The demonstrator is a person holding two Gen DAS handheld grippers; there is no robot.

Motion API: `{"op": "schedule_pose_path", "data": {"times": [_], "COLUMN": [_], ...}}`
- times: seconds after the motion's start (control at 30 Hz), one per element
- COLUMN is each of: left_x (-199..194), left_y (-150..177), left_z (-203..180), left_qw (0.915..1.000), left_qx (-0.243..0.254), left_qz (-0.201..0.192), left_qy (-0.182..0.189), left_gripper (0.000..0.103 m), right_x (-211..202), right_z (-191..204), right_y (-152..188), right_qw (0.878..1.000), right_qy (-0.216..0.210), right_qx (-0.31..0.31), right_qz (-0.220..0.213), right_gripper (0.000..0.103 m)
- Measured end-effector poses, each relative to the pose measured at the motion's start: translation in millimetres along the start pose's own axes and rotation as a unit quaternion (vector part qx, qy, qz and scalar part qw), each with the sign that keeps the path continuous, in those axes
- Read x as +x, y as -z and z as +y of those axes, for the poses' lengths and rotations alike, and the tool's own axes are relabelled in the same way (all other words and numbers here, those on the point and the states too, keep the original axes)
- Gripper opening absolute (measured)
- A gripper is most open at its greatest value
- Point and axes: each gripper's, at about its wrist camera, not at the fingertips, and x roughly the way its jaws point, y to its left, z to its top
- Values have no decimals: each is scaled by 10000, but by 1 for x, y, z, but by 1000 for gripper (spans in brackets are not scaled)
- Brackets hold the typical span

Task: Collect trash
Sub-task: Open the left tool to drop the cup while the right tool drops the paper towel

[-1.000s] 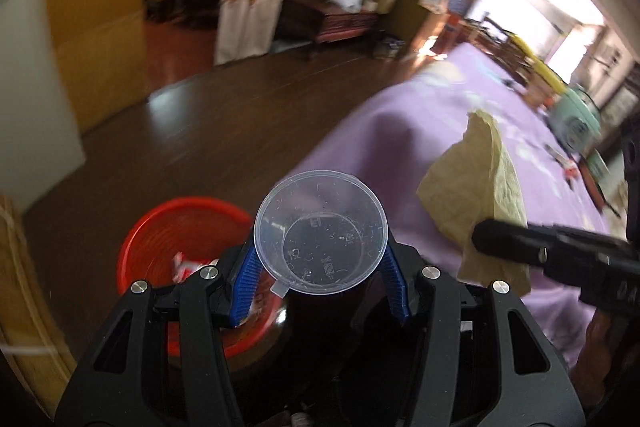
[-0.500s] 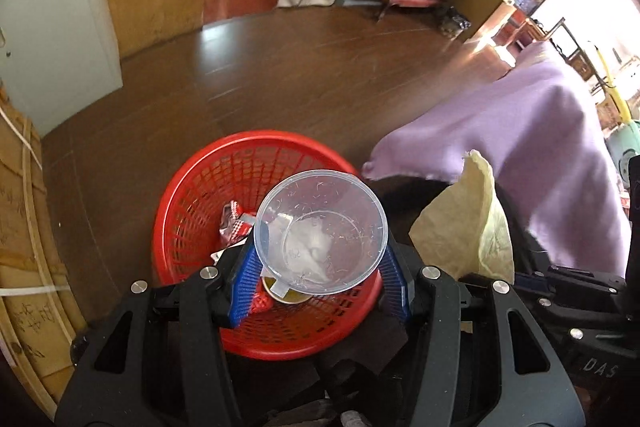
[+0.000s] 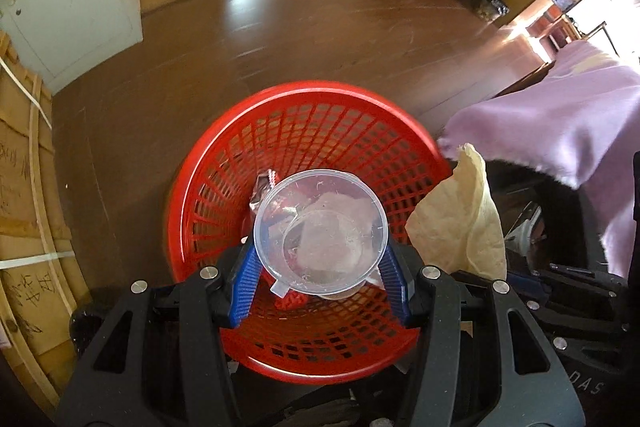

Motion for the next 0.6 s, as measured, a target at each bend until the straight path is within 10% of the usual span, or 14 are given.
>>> {"op": "schedule_pose_path", "data": {"times": [0.53, 0.6], "left_x": [18, 17], "left_y": [-2, -1], "left_z": [7, 5], "left_qw": [9995, 9994], "left_qx": [-38, -72], "left_qz": [241, 267], "left_qy": [-220, -224], "left_gripper": [54, 54], "right_x": [32, 34], "right_z": [-4, -5], "right_y": [-4, -4], "right_qw": [9997, 9998], "right_qy": [10, 64], "right_qx": [-2, 38], "right_qz": [230, 200], "right_gripper": [19, 33]}}
